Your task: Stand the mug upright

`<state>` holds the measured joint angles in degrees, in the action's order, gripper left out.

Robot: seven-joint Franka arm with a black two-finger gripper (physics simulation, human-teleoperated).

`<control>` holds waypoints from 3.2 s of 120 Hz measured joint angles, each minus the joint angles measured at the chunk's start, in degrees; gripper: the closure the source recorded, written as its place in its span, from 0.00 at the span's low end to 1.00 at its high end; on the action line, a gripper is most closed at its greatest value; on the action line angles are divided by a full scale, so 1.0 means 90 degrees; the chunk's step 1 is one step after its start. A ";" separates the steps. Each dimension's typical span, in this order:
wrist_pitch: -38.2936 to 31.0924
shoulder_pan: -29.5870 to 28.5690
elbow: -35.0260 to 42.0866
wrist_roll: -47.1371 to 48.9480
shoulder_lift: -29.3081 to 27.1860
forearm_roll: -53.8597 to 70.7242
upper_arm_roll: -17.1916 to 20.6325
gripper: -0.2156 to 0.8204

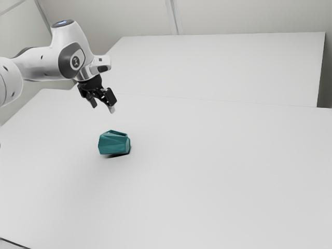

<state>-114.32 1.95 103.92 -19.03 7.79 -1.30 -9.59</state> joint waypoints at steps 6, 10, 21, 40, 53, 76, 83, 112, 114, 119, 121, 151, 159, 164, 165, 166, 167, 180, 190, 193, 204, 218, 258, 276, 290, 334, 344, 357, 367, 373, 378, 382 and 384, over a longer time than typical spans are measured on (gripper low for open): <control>-0.0043 -0.0004 0.0011 -0.0006 0.0005 -0.0016 -0.0034 0.21; -0.0066 -0.0024 0.0012 -0.0014 0.0006 -0.0030 -0.0056 0.21; -0.0111 -0.0301 0.0070 -0.0043 0.0018 -0.0300 -0.0071 0.21; -0.0033 -0.0789 0.0304 -0.0252 0.0073 -0.1312 -0.0138 0.21; 0.0111 -0.1098 0.0351 -0.0543 0.0346 -0.2072 -0.0182 0.21; 0.0614 -0.1736 0.0189 -0.1232 0.0930 -0.3269 -0.0181 0.21; 0.0851 -0.1893 0.0084 -0.1450 0.1147 -0.3583 -0.0177 0.21; 0.1630 -0.2312 0.0010 -0.2331 0.1873 -0.4762 -0.0115 0.21; 0.1673 -0.2333 0.0007 -0.2390 0.1894 -0.4833 -0.0107 0.21; 0.1773 -0.2383 0.0003 -0.2541 0.1930 -0.5011 -0.0072 0.21; 0.1809 -0.2399 0.0002 -0.2602 0.1939 -0.5079 -0.0062 0.21; 0.2105 -0.2441 -0.0180 -0.3346 0.2251 -0.5591 0.0096 0.21; 0.2135 -0.2415 -0.0247 -0.3495 0.2274 -0.5651 0.0112 0.26; 0.2148 -0.2404 -0.0265 -0.3580 0.2279 -0.5680 0.0115 0.31; 0.2150 -0.2404 -0.0272 -0.3596 0.2280 -0.5685 0.0117 0.33; 0.2152 -0.2404 -0.0278 -0.3612 0.2280 -0.5690 0.0119 0.34; 0.2154 -0.2403 -0.0283 -0.3628 0.2281 -0.5694 0.0119 0.35; 0.2174 -0.2415 -0.0300 -0.3812 0.2283 -0.5760 0.0119 0.54; 0.2178 -0.2419 -0.0295 -0.3929 0.2283 -0.5798 0.0118 0.70; 0.2179 -0.2421 -0.0290 -0.3961 0.2283 -0.5806 0.0118 0.73; 0.2184 -0.2416 -0.0278 -0.4065 0.2278 -0.5836 0.0118 0.83; 0.2196 -0.2397 -0.0271 -0.4133 0.2215 -0.5862 0.0165 0.90; 0.2193 -0.2274 -0.0278 -0.4196 0.1992 -0.6027 0.0317 0.93; 0.2138 -0.2088 -0.0289 -0.4164 0.1752 -0.5838 0.0346 0.93; 0.1968 -0.1738 -0.0222 -0.4100 0.1385 -0.5364 0.0314 0.93; 0.0571 -0.0432 0.0649 -0.3533 0.0340 -0.2857 0.0269 0.95; 0.0332 -0.0199 0.0712 -0.3370 0.0267 -0.2274 0.0265 0.95; 0.0075 -0.0003 0.0798 -0.3174 0.0230 -0.1677 0.0258 0.96; -0.0122 0.0107 0.1100 -0.3018 0.0058 -0.1315 0.0257 0.96; -0.0223 0.0144 0.1294 -0.2915 -0.0059 -0.1088 0.0256 0.96; -0.0291 0.0203 0.1389 -0.2827 -0.0116 -0.0901 0.0256 0.96; -0.0338 0.0264 0.1450 -0.2756 -0.0149 -0.0757 0.0256 0.96; -0.0359 0.0294 0.1472 -0.2722 -0.0159 -0.0691 0.0257 0.96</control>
<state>-117.54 4.59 117.17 -43.53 6.36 -7.52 -7.28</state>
